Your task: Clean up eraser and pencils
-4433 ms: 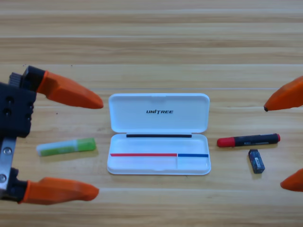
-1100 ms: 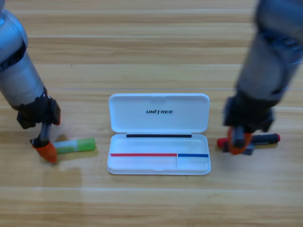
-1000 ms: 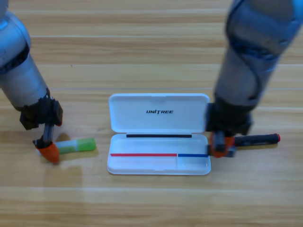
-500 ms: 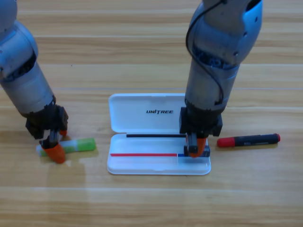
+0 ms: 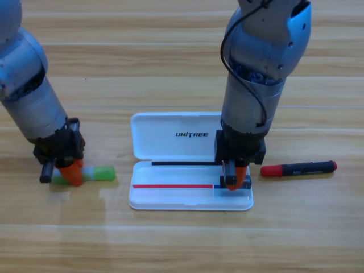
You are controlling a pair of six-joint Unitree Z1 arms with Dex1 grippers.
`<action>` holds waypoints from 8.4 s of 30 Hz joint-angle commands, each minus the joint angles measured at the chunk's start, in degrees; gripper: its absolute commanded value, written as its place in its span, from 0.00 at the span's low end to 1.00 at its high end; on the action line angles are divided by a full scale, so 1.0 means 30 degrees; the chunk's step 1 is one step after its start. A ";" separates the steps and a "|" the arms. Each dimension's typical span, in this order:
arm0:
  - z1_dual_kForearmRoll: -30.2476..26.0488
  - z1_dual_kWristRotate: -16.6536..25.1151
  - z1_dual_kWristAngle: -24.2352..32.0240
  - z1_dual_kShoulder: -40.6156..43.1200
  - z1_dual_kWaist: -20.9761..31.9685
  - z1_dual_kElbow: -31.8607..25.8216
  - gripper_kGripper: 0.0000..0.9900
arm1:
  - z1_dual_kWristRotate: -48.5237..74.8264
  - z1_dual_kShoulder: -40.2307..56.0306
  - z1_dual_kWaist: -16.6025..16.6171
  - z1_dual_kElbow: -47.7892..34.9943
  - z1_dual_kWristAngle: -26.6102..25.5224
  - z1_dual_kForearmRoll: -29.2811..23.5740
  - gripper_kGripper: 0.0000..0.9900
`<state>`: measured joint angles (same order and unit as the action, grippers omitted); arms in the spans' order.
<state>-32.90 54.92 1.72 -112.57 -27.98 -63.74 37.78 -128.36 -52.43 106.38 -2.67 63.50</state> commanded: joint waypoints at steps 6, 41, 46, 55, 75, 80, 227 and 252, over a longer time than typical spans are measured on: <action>-0.1457 0.0180 -0.0046 0.1079 -0.0167 -0.0579 0.00 | 0.0064 -0.1509 -0.0513 0.0077 0.0685 0.0248 0.51; -0.7316 -0.2223 0.0892 0.0962 -0.4825 -0.7113 0.00 | 0.6011 0.0571 0.5640 -0.4932 0.1710 -0.1803 0.81; -0.6349 -0.2691 0.0921 -0.0415 -0.5528 -0.7142 0.00 | 0.6246 -0.0014 0.5757 -0.4815 0.1710 -0.1978 0.78; -0.5441 -0.3248 0.0921 -0.2056 -0.6290 -0.7376 0.00 | 0.6510 -0.0805 0.5757 -0.4639 0.1125 -0.1978 0.65; -0.5353 -0.3980 0.0862 -0.3550 -0.6846 -0.7992 0.00 | 0.6920 -0.1304 0.5610 -0.4405 0.0509 -0.1978 0.00; -0.5353 -0.4185 0.0862 -0.3872 -0.6905 -0.8138 0.00 | 0.6861 -0.0835 0.5610 -0.4405 0.0861 -0.1949 0.00; 0.2762 -0.0846 1.1849 -0.3081 0.4169 -0.4857 0.00 | -0.2807 1.5103 0.0571 -1.1202 -0.8836 -0.8951 0.94; -0.0080 -0.1197 1.3460 -0.2788 0.1679 -0.5413 0.00 | -0.2865 1.4898 0.0571 -1.1260 -0.9276 -0.9010 0.94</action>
<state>-31.78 51.66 41.23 -121.45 -20.24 -80.86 29.77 -83.03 -51.76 74.28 -29.89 38.13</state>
